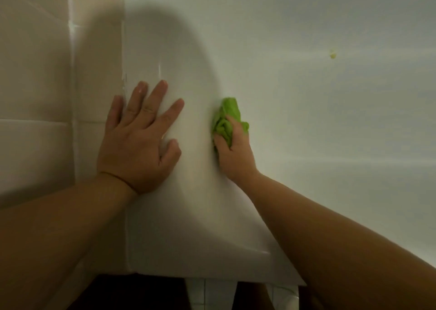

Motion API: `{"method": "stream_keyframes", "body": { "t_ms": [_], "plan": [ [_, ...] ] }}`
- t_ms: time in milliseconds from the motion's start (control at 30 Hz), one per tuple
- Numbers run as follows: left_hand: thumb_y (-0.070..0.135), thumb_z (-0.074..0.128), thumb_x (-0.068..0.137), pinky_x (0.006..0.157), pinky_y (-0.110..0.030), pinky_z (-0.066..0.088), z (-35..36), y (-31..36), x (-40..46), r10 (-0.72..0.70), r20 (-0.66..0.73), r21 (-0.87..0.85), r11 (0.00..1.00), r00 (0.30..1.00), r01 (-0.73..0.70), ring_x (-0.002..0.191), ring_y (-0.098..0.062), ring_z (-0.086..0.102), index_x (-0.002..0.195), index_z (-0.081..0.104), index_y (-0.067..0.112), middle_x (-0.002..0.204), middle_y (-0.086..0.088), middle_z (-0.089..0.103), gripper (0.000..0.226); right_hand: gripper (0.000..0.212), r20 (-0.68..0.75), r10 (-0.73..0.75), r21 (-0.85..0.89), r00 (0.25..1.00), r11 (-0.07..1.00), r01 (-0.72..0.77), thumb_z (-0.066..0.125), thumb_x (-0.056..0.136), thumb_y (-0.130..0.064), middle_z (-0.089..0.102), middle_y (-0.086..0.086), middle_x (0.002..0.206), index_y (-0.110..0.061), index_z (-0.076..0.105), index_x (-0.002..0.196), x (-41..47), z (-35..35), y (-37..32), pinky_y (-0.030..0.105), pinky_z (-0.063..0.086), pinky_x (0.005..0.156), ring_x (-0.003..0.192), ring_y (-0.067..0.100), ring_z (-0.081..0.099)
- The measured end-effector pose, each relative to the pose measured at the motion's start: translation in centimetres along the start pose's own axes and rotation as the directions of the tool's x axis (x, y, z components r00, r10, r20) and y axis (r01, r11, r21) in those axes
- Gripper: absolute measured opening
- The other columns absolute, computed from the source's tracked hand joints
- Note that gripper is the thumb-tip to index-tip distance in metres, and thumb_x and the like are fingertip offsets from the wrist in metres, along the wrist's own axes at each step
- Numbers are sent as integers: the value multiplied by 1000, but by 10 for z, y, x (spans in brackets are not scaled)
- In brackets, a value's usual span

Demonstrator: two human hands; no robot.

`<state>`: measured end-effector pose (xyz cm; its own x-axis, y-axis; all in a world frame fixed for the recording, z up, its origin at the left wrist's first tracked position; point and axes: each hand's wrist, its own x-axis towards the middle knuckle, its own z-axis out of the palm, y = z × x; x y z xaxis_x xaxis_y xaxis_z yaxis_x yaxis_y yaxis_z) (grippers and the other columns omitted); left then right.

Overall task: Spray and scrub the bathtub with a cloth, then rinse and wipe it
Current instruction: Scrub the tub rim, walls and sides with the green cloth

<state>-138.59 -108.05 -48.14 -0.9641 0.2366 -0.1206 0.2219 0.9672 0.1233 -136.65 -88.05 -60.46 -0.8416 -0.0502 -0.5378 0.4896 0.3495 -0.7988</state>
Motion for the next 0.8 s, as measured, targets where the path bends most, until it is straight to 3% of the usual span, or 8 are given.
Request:
{"method": "stream_keyframes", "body": {
  "t_ms": [100, 200, 367, 500, 667, 800],
  "plan": [
    [50, 49, 83, 123, -60, 15, -2, -1, 4, 34, 45, 46, 998, 998, -36, 157, -36, 18, 155, 46, 31, 171, -3, 22, 75, 52, 97, 285, -139, 954, 953, -270, 53, 100, -41, 43, 9, 154, -29, 43, 149, -2, -18, 56, 33, 26, 117, 142, 31, 40],
    [54, 50, 81, 122, -62, 15, -2, -3, 11, 68, 65, 68, 995, 996, -73, 157, -38, 16, 152, 51, 32, 171, -3, 22, 74, 55, 90, 500, -305, 861, 837, -454, 50, 99, -48, 42, 15, 145, -32, 37, 150, -1, -28, 63, 52, 35, 116, 131, 40, 47],
    [53, 50, 81, 122, -64, 16, -3, -6, 20, 114, 51, 73, 990, 992, -118, 156, -40, 18, 146, 59, 30, 169, -4, 28, 69, 60, 104, 406, -125, 908, 911, -393, 49, 101, -28, 33, 13, 149, -32, 25, 157, 10, -11, 37, 49, 34, 116, 132, 38, 44],
    [50, 51, 82, 119, -66, 20, -2, -11, 27, 160, 33, 88, 983, 987, -162, 155, -41, 22, 143, 62, 28, 167, -5, 32, 66, 66, 147, 349, -155, 925, 932, -327, 55, 103, -29, 31, 6, 162, -31, 25, 162, 47, -33, 77, 28, 22, 113, 148, 31, 32],
    [47, 50, 83, 119, -66, 22, -1, -13, 30, 186, 15, 93, 978, 982, -187, 155, -40, 24, 142, 63, 27, 166, -6, 34, 64, 68, 57, 583, -398, 811, 758, -517, 48, 104, -43, 25, 20, 162, -37, 14, 163, 52, -43, 115, 50, 24, 122, 145, 43, 33],
    [46, 50, 84, 119, -65, 21, -2, -13, 31, 204, 6, 97, 974, 979, -204, 154, -41, 25, 141, 65, 25, 165, -7, 36, 62, 72, 146, 501, -256, 853, 852, -456, 56, 100, -34, 24, 15, 162, -36, 18, 162, 56, -34, 103, 51, 27, 121, 143, 41, 35]
  ]
}}
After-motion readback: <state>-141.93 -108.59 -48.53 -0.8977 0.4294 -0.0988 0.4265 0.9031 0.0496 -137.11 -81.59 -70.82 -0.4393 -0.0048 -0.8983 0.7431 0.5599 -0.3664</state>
